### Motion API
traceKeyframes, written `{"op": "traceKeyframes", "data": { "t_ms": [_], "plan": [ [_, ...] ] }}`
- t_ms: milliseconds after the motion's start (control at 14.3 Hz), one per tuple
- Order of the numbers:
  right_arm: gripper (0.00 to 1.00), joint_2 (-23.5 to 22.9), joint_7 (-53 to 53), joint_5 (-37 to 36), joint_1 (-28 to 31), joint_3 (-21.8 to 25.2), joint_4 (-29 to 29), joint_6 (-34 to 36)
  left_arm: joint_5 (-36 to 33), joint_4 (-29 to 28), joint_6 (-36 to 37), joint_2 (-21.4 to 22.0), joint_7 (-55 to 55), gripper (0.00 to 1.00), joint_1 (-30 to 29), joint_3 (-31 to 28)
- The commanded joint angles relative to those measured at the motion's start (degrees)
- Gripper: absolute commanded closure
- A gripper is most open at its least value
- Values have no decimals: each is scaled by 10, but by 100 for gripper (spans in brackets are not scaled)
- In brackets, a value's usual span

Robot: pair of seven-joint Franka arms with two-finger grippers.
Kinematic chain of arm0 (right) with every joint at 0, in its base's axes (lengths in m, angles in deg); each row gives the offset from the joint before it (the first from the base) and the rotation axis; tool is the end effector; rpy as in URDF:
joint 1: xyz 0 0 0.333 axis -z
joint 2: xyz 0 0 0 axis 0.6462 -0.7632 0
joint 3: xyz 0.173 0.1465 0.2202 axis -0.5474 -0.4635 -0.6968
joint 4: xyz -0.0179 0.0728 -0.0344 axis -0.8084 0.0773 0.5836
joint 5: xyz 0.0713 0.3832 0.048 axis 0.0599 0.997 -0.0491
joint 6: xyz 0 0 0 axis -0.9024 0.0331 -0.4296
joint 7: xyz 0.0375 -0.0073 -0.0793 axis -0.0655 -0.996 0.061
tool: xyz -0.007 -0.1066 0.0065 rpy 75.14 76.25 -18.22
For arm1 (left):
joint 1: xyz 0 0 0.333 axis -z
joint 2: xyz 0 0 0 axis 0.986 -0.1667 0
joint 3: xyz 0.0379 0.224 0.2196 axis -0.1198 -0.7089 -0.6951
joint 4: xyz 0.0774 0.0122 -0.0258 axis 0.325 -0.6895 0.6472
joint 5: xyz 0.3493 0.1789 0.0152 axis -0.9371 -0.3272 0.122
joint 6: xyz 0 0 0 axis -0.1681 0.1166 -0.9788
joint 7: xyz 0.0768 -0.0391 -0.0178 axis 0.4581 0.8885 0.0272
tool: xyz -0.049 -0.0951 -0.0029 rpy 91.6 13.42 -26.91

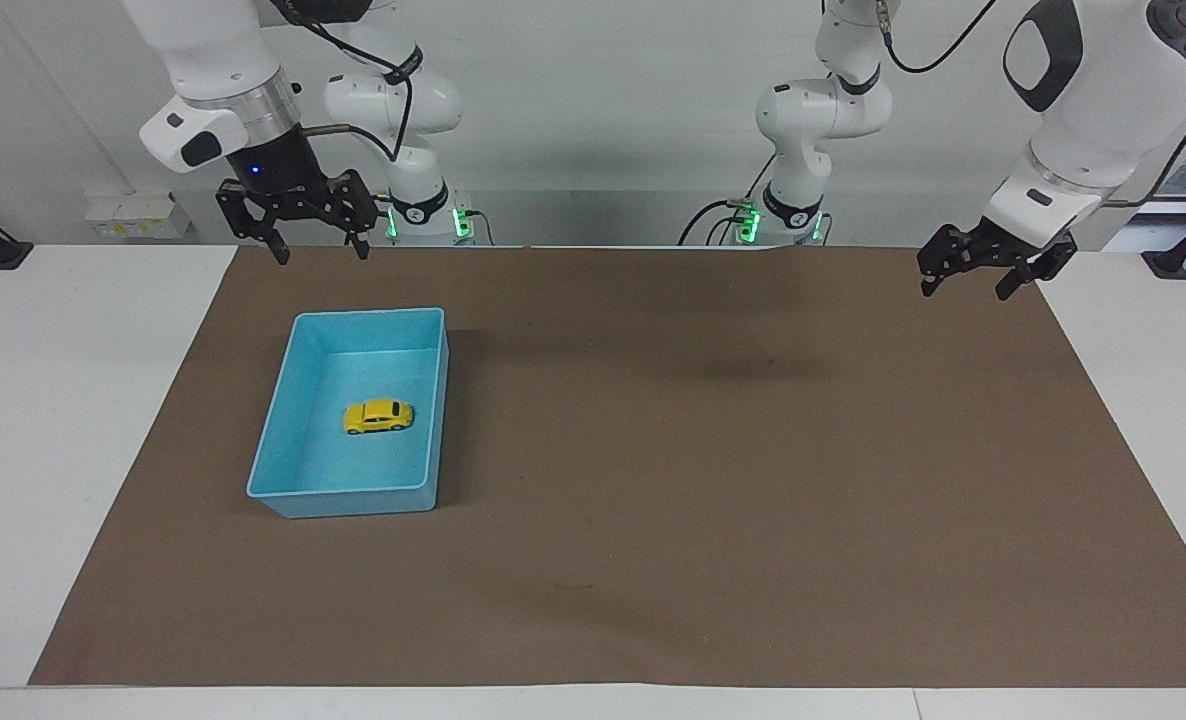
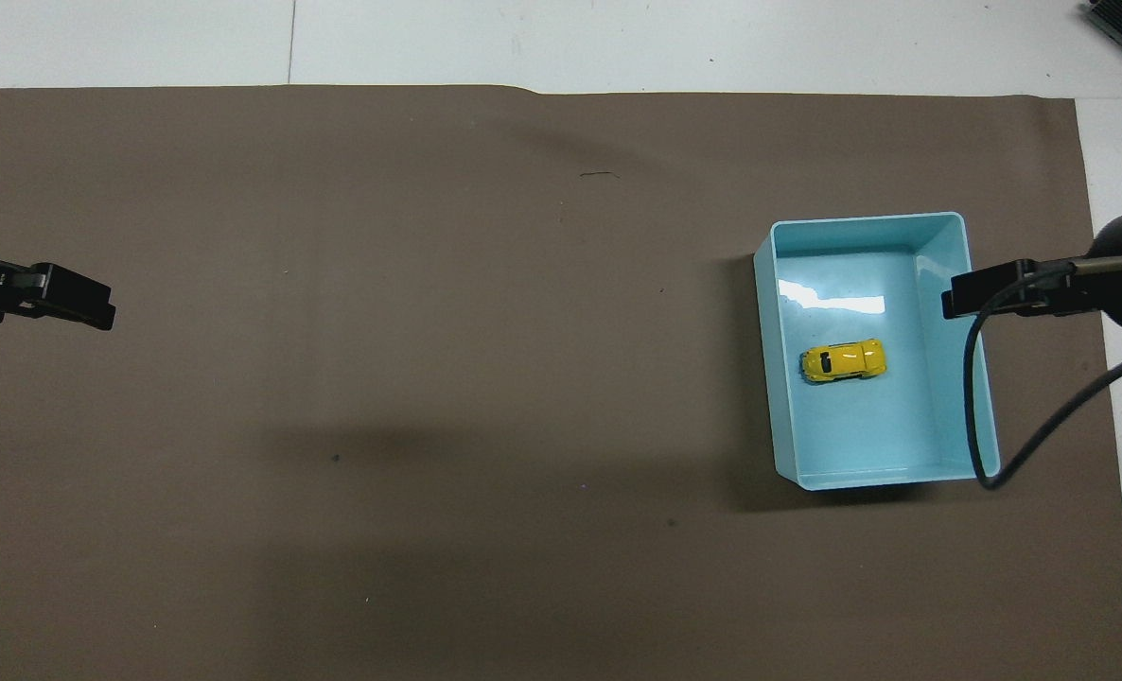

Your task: Wind up and store yellow beetle car

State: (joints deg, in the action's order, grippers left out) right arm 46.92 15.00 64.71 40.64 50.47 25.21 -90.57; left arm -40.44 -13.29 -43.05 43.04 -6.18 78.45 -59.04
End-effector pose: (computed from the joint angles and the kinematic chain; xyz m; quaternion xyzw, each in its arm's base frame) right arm 0.5473 0.0414 0.6532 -0.9992 -0.0078 -0.0255 0.0312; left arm 0.5639 -0.0290 0.6061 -0.9972 0.0667 0.0341 0.0031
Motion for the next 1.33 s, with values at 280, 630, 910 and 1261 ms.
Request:
{"op": "traceKeyframes", "data": {
  "t_ms": [280,630,910,1261],
  "plan": [
    [0,-5,5,14,11,8,-9,3,9,-19,-11,15,-10,0,-10,4],
    [0,-5,5,17,8,13,-9,3,9,-19,-11,15,-10,0,-10,4],
    [0,-5,5,16,8,12,-10,3,9,-19,-11,15,-10,0,-10,4],
    [0,-5,5,17,9,13,-9,3,9,-19,-11,16,-10,0,-10,4]
  ]
}}
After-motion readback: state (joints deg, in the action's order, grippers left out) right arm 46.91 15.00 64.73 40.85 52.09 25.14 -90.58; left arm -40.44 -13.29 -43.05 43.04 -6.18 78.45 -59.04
